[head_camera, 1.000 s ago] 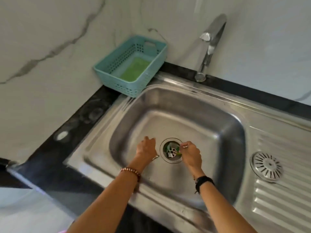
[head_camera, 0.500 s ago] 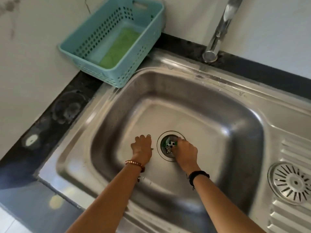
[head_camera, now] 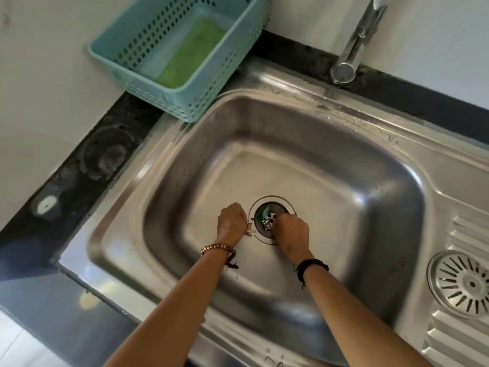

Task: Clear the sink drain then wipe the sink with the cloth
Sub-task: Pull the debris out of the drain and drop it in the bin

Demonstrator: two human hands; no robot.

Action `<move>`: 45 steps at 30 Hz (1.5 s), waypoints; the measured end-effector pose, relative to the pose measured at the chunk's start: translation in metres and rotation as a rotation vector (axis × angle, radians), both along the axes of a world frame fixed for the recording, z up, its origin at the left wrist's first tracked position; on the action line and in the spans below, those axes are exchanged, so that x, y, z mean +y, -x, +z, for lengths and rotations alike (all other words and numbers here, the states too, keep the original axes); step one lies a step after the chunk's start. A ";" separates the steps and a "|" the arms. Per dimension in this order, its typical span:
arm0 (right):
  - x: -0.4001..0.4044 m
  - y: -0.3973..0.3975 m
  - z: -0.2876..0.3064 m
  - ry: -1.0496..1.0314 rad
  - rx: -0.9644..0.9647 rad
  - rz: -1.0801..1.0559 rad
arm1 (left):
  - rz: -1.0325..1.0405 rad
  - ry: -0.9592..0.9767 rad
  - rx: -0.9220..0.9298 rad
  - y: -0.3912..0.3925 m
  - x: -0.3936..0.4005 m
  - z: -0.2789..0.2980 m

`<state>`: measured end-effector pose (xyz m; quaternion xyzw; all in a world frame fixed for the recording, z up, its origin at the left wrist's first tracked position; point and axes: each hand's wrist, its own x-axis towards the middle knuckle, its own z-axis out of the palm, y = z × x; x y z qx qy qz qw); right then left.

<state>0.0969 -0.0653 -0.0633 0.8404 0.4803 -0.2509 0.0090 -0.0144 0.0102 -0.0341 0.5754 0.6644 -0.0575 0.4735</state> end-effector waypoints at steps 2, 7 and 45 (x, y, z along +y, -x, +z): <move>-0.003 -0.002 0.003 -0.016 0.038 -0.080 | 0.044 -0.002 -0.037 0.003 0.000 0.001; -0.004 0.003 0.012 -0.087 0.121 -0.204 | 0.108 0.006 -0.074 0.011 0.003 0.013; -0.168 0.542 0.008 0.023 0.895 0.285 | 1.545 -0.316 -0.508 0.552 -0.321 -0.005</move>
